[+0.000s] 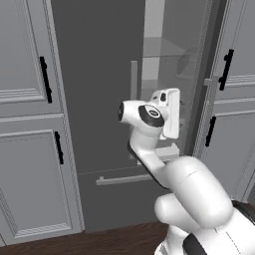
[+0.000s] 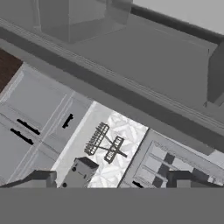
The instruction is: Take the strawberry from the fridge and place it on top of the pancake, located on the dining counter.
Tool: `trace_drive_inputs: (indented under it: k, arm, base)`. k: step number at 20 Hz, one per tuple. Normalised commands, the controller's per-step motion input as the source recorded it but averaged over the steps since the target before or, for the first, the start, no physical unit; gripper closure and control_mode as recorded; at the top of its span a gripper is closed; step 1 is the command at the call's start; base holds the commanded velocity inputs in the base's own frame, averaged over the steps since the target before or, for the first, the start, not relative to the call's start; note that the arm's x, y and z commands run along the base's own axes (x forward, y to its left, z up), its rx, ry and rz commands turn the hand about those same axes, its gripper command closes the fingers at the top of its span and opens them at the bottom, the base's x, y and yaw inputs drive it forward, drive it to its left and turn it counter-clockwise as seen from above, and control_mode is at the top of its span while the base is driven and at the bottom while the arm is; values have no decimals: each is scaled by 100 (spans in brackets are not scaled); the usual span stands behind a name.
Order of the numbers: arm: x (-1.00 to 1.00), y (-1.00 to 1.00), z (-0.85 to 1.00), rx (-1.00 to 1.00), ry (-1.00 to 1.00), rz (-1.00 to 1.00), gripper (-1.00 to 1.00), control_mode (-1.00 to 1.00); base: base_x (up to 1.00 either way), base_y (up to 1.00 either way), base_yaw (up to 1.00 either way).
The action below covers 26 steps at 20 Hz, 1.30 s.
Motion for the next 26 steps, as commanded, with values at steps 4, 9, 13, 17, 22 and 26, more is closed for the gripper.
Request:
trace_drive_inputs:
  k: [4,9,13,17,22,26]
  arm:
    - [62,-26,-21,-7,41,9,-100,-100]
    - [63,-32,-6,-1,38,0,-100,-100]
    - [43,-41,-1,0,29,0,-100,-100]
    - [29,-43,-4,0,24,0,-100,-100]
    - [-29,-57,-13,0,20,-3,-100,-100]
    - [-48,-85,-10,0,23,-6,-100,-100]
  base:
    - [0,0,0]
    - [0,0,0]
    - [0,0,0]
    - [0,0,0]
    - [0,0,0]
    - [0,0,0]
